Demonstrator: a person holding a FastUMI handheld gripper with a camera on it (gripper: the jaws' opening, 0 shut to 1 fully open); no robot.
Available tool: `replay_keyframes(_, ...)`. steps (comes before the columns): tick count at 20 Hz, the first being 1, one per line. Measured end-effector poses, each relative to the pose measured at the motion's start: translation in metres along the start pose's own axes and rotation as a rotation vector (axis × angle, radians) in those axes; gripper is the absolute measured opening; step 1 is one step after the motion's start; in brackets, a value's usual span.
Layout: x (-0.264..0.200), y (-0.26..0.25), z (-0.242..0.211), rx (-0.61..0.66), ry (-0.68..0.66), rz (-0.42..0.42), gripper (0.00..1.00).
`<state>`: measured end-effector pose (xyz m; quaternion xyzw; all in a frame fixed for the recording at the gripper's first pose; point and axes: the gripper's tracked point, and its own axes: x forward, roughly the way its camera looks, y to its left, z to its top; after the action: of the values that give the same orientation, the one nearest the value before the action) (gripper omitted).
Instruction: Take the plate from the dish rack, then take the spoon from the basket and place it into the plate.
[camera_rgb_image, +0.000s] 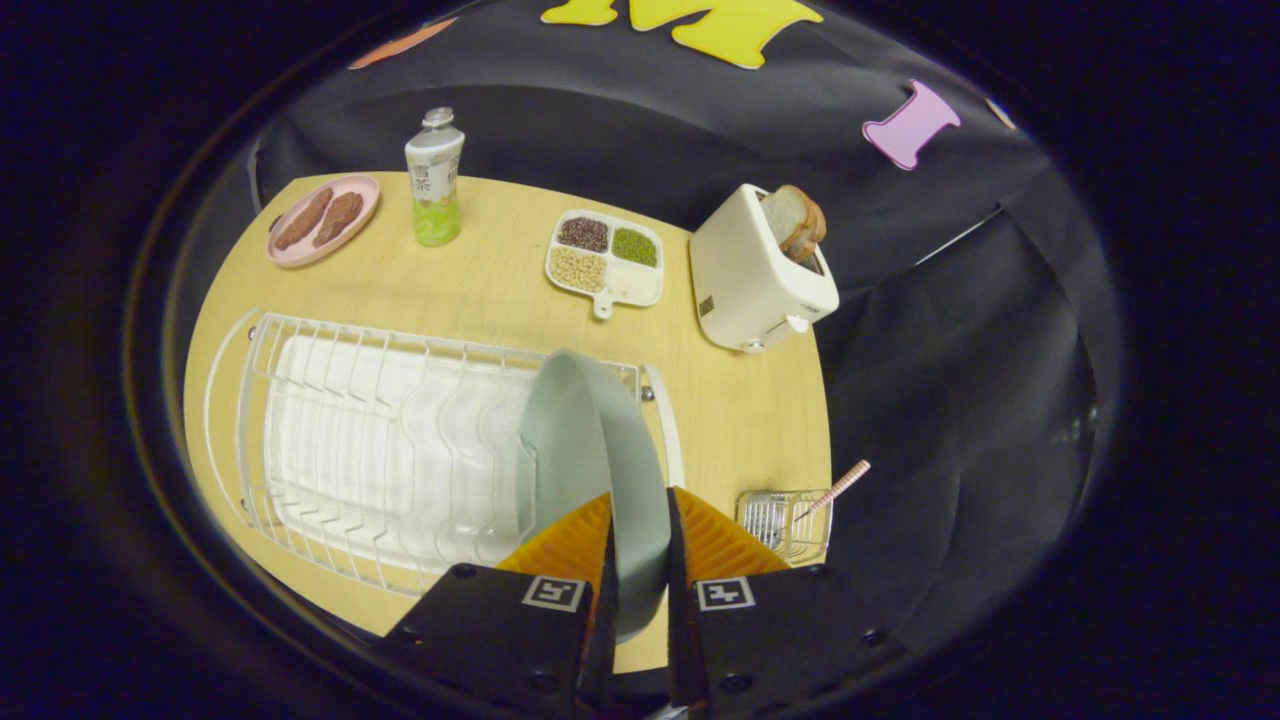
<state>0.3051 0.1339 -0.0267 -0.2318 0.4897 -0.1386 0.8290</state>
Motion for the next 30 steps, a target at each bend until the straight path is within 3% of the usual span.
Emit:
replay_keyframes(5, -0.016, -0.016, 0.002, 0.052, -0.094, -0.111, 0.27)
replay_keyframes(13, -0.061, -0.029, -0.032, 0.110, -0.219, -0.051, 0.27)
replay_keyframes(16, -0.089, -0.021, -0.062, 0.134, -0.285, 0.051, 0.27)
replay_keyframes(20, -0.105, 0.017, -0.132, 0.134, -0.286, 0.286, 0.27)
replay_keyframes(25, -0.086, 0.076, -0.216, 0.145, -0.282, 0.522, 0.26)
replay_keyframes(30, -0.025, 0.093, -0.259, 0.223, -0.273, 0.528, 0.26)
